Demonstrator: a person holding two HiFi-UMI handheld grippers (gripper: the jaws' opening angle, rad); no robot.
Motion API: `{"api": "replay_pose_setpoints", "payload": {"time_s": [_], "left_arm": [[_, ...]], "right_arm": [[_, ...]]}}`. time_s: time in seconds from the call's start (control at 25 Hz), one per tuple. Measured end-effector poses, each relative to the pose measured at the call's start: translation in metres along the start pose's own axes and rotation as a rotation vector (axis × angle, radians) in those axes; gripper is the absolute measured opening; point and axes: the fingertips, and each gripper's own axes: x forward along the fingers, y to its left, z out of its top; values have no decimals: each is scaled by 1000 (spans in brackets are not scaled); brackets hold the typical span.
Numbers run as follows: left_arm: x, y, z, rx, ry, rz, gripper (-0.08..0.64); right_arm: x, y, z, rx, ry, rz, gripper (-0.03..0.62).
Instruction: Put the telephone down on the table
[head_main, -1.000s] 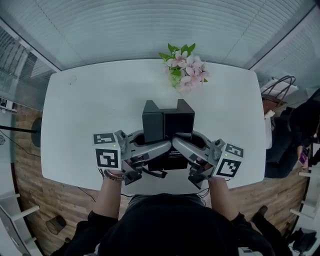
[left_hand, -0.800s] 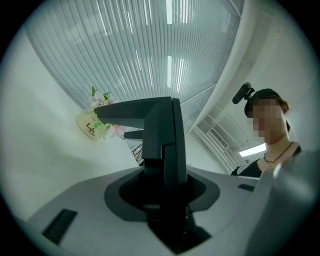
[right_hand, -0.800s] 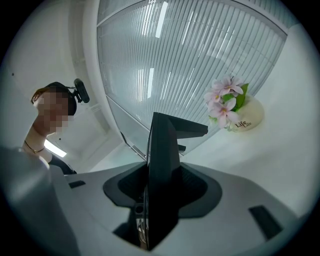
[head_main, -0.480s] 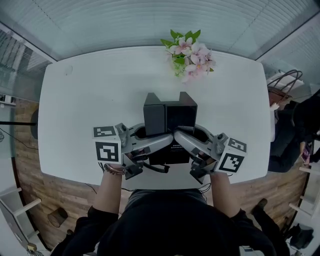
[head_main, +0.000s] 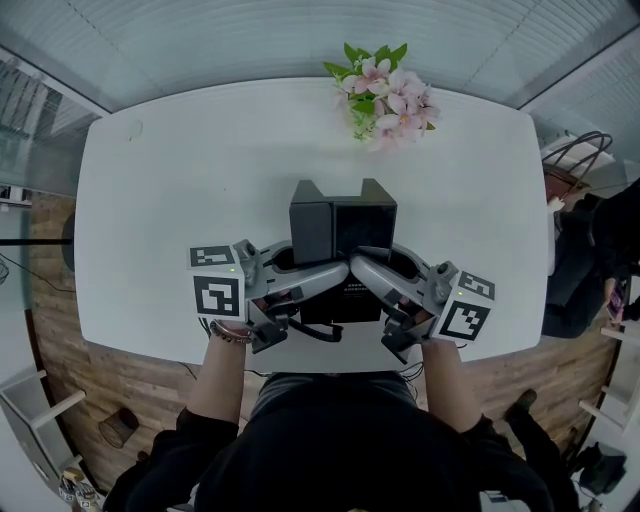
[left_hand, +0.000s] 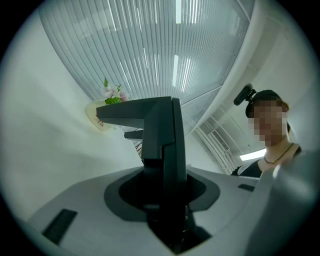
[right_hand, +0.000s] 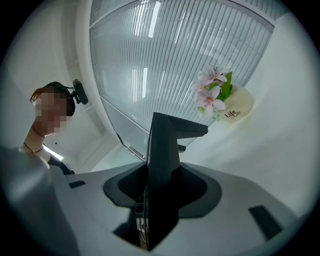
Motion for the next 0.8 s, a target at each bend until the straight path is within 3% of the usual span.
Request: {"api": "replay_pose_setpoints", "payload": {"time_s": [0.8], "left_arm": [[-5, 25, -19, -71, 16, 7, 184]], "right_arm": [[1, -23, -22, 60, 13, -40, 189]]}}
